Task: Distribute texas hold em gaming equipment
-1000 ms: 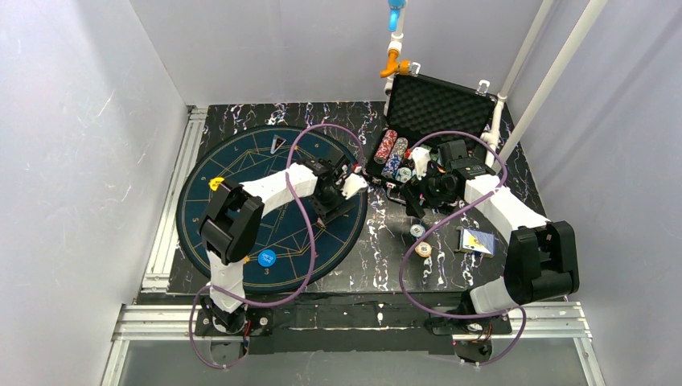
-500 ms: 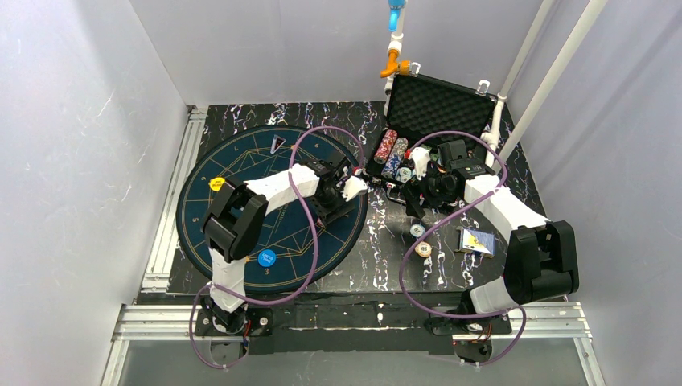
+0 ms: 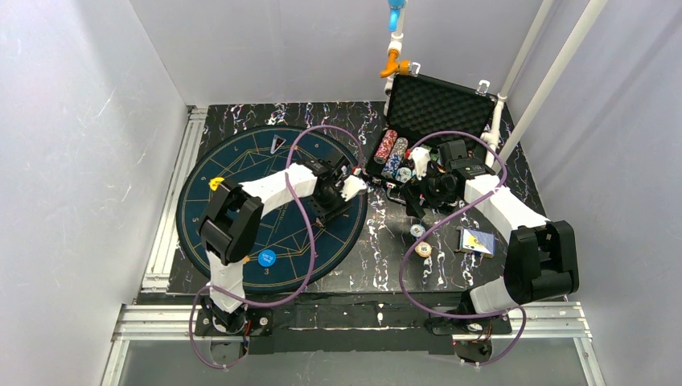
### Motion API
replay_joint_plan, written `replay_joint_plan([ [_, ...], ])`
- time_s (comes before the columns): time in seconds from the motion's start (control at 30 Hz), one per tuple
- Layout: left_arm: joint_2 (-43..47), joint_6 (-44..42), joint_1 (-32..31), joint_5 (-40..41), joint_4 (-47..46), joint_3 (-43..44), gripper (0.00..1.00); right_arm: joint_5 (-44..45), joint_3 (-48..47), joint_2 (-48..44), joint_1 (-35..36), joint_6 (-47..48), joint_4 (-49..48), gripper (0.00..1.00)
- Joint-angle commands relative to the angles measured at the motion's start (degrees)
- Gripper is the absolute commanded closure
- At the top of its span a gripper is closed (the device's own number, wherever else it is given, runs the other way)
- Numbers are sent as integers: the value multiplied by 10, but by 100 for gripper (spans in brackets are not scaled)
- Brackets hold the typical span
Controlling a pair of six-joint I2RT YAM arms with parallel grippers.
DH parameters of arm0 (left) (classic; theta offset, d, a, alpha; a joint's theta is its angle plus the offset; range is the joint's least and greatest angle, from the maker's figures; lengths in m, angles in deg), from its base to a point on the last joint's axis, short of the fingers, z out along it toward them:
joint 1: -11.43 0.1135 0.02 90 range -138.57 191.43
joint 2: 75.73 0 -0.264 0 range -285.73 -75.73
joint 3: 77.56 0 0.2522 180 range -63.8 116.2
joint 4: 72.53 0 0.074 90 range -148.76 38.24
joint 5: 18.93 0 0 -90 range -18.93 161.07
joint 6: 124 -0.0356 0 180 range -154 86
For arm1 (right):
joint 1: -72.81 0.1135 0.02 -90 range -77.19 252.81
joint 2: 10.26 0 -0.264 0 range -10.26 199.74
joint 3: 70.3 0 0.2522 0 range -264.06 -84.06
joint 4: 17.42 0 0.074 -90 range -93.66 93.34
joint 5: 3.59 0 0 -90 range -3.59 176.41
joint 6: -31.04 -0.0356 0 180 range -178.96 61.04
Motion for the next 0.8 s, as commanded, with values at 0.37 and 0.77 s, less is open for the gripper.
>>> replay_joint_plan([
  [0.37, 77, 4, 19, -41, 49, -5, 31, -5, -4, 3, -3, 6, -15, 2],
  [0.77, 47, -1, 21, -18, 7, -21, 36, -5, -5, 3, -3, 7, -15, 2],
])
